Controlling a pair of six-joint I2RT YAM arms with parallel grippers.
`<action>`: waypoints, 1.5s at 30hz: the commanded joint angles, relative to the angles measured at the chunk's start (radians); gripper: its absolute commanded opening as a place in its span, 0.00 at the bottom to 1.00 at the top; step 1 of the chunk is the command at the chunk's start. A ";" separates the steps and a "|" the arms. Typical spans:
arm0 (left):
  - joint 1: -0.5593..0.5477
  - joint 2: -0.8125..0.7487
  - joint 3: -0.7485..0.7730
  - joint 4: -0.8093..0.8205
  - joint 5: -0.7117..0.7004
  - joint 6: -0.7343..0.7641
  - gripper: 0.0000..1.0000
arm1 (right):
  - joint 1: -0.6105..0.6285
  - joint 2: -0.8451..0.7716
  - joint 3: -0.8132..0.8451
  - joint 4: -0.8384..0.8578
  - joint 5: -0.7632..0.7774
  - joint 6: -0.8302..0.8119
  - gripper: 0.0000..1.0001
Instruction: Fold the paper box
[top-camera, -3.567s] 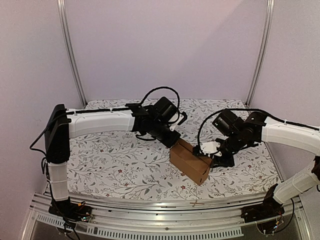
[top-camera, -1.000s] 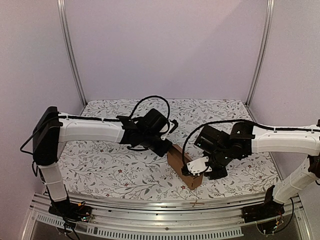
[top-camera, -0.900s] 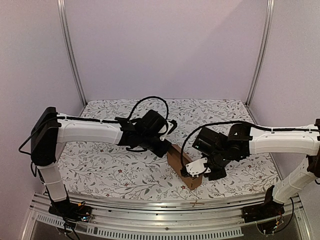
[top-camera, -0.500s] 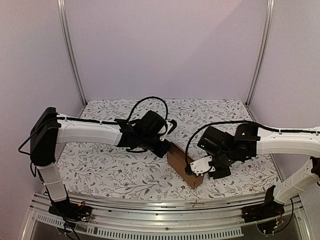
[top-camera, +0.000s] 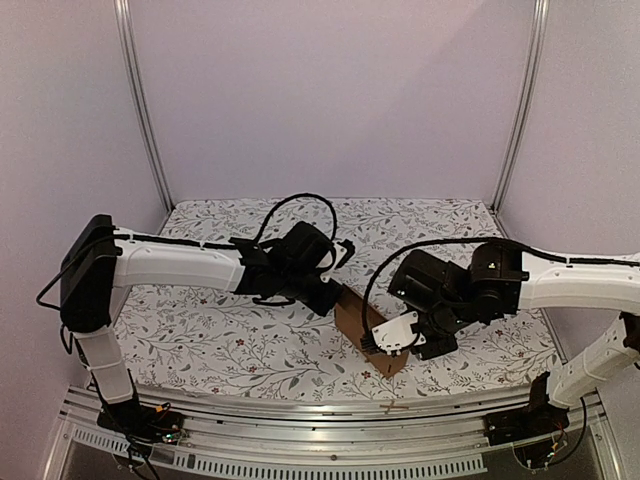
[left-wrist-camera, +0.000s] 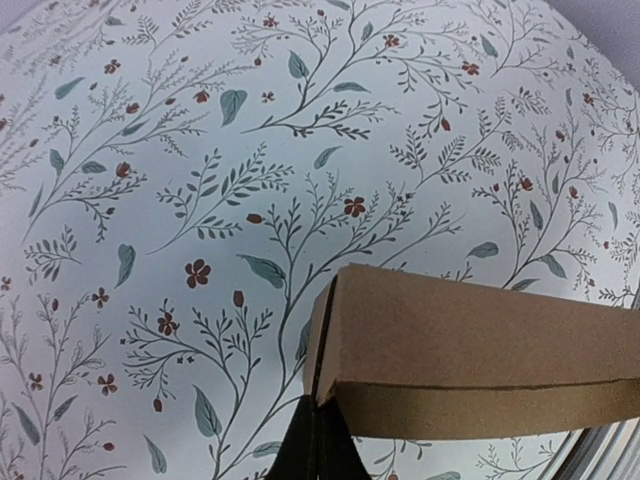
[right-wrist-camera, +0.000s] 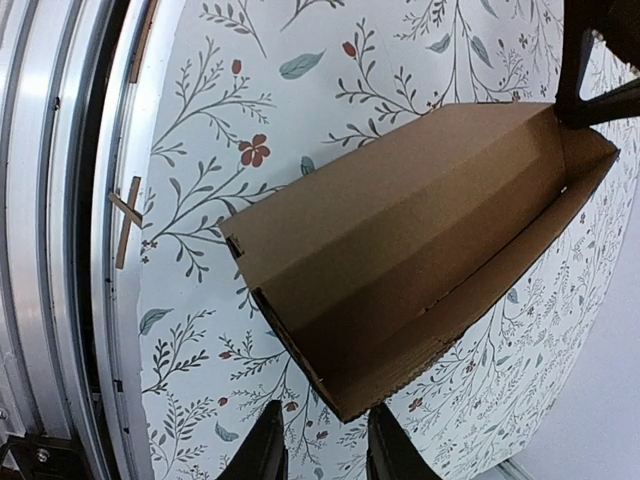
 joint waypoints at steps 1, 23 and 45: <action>-0.016 0.031 0.011 -0.055 0.011 -0.003 0.00 | 0.044 0.043 0.039 -0.016 0.016 -0.002 0.24; -0.018 0.009 0.008 -0.062 0.016 0.002 0.00 | 0.096 0.072 0.006 -0.024 0.068 -0.012 0.15; -0.033 -0.061 0.050 -0.114 -0.047 0.033 0.22 | 0.040 0.051 -0.030 -0.008 0.056 -0.019 0.18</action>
